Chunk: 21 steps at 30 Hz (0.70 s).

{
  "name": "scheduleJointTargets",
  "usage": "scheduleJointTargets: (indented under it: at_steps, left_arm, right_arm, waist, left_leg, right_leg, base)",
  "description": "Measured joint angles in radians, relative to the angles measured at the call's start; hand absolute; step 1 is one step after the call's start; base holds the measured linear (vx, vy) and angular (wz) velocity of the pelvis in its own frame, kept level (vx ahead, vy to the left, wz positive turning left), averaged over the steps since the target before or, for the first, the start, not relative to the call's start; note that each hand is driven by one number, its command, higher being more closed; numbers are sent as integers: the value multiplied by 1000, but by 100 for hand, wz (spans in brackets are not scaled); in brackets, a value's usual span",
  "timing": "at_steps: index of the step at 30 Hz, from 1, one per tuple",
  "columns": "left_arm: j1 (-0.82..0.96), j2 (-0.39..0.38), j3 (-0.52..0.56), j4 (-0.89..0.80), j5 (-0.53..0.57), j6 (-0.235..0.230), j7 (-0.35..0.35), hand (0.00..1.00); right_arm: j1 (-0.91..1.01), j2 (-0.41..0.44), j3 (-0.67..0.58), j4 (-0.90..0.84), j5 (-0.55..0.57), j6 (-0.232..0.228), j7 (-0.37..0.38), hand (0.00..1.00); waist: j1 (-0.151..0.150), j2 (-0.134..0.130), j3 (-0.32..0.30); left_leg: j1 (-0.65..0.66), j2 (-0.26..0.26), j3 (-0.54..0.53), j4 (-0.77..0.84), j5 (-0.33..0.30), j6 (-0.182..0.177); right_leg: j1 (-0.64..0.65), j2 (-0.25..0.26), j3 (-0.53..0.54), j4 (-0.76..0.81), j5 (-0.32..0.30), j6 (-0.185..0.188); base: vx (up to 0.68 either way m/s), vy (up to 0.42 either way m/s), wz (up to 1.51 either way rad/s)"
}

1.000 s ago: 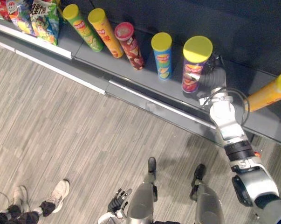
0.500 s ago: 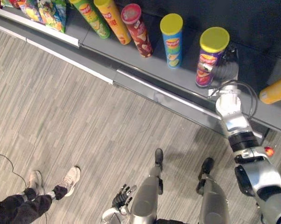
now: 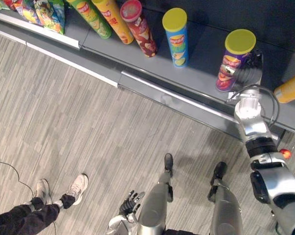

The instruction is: Put the gum and the chips on the shelf.

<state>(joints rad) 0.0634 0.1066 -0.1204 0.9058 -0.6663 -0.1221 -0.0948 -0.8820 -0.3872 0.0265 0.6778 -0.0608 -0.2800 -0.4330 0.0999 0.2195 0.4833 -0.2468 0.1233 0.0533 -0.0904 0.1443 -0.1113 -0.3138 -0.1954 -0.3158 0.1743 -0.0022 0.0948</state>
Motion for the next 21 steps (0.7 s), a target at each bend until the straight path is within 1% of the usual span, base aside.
scheduleJointTargets:
  at_steps: [2,4,11,15,16,21]
  left_arm:
    - [-2,0,0,0,0,0,0,0]
    - [-6,0,-4,0,0,0,0,0]
    - [-8,0,-12,0,0,1,0,0]
    - [-16,0,-19,0,0,1,0,0]
    - [-20,0,-22,0,0,0,0,0]
    - [-21,0,-30,0,0,0,-1,0]
  right_arm:
    - [-4,-4,0,6,0,-20,-5,100]
    - [-11,-16,0,14,0,-27,-6,100]
    - [-33,-29,1,47,-1,-34,-22,100]
    - [-39,-32,1,75,0,-60,-36,100]
    - [-39,-38,0,77,0,-60,-43,100]
    - [-57,-46,0,85,0,-61,-44,100]
  waist:
    - [5,1,-1]
    - [16,2,-1]
    - [22,5,-3]
    - [32,10,-7]
    - [40,11,-7]
    - [42,11,-8]
  left_leg:
    - [-12,0,0,3,1,0]
    - [-13,0,4,3,2,0]
    - [-13,-7,3,3,3,1]
    - [-16,-9,3,3,4,2]
    - [-16,-9,3,3,4,2]
    - [-25,-11,-5,3,6,5]
  right_leg:
    - [-11,0,0,-1,4,0]
    - [-16,0,5,-2,7,-1]
    - [-15,-5,8,-8,13,3]
    - [-14,-5,10,-19,20,4]
    - [-14,-5,10,-19,20,4]
    - [-15,-7,-1,-24,22,6]
  base:
    - [2,2,-2]
    - [12,3,-5]
    - [3,2,-1]
    - [9,5,-2]
    - [0,0,0]
    - [23,3,5]
